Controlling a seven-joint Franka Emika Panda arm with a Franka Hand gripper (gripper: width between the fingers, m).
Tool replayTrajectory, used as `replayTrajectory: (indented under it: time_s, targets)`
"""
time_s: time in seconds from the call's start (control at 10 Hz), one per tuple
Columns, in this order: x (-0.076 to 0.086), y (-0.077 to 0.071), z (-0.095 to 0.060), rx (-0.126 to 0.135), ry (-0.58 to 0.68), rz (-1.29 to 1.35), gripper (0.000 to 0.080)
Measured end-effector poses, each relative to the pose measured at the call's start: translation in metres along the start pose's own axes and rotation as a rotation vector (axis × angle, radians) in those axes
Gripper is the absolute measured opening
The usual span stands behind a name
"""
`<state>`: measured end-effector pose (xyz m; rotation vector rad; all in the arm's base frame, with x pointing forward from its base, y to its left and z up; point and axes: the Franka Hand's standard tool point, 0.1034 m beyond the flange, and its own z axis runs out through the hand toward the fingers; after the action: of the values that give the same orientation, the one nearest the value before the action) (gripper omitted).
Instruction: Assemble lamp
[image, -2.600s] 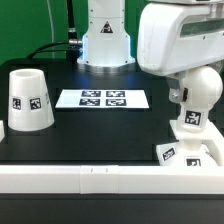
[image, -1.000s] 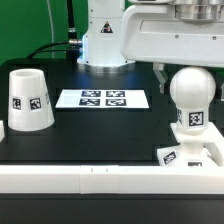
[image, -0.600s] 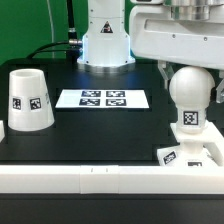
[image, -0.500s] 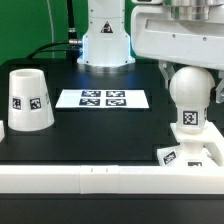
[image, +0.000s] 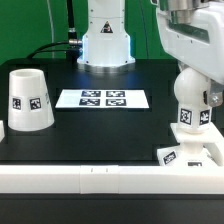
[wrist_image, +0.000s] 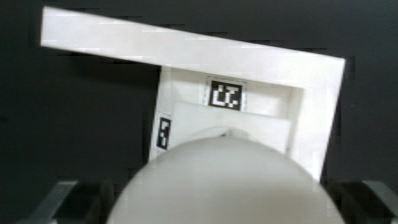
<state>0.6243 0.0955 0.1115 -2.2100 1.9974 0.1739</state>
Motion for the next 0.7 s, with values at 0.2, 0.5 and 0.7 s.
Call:
replayTrajectory:
  time_s: [0.2,0.5,0.7]
  targets:
    - [0.001,-0.0004,-0.0004,0.0,-0.013,0.027,0.0576]
    - [-0.0004,-0.0004,-0.0008,-0.003,-0.014,-0.048,0.0677]
    - [0.0011,-0.0007,-0.0014,-0.001,-0.01,-0.232,0.0696]
